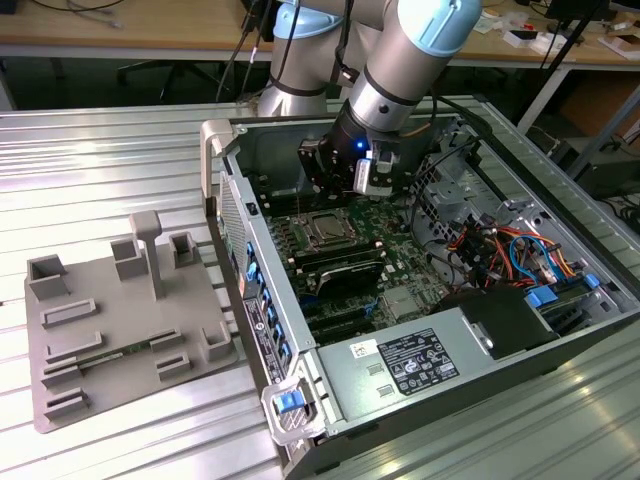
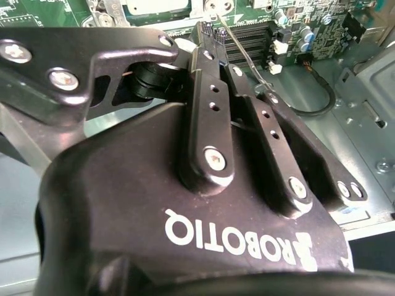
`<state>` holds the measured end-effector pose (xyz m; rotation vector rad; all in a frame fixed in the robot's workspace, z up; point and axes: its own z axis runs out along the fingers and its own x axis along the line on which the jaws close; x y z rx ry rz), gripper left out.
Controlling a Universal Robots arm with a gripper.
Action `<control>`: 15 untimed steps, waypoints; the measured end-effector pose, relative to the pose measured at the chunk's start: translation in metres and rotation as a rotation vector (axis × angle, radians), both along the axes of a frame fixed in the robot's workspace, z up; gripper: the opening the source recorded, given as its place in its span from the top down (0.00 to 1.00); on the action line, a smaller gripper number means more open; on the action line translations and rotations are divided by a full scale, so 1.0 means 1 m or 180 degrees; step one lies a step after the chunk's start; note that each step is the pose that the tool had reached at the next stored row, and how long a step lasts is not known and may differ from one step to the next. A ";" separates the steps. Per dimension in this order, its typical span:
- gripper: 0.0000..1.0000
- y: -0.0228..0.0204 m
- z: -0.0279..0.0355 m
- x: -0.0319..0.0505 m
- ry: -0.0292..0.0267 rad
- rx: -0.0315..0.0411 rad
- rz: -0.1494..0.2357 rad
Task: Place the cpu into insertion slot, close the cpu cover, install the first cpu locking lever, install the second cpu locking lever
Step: 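Install the first cpu locking lever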
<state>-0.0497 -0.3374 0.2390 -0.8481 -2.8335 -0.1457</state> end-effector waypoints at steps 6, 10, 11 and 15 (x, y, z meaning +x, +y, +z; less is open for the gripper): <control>0.89 0.0001 -0.0001 0.0000 0.0000 0.0011 0.0045; 0.89 0.0000 -0.0001 0.0000 0.0000 0.0019 0.0067; 0.89 0.0000 0.0000 0.0000 0.0000 0.0021 0.0072; 0.89 0.0000 0.0000 0.0000 0.0000 0.0026 0.0100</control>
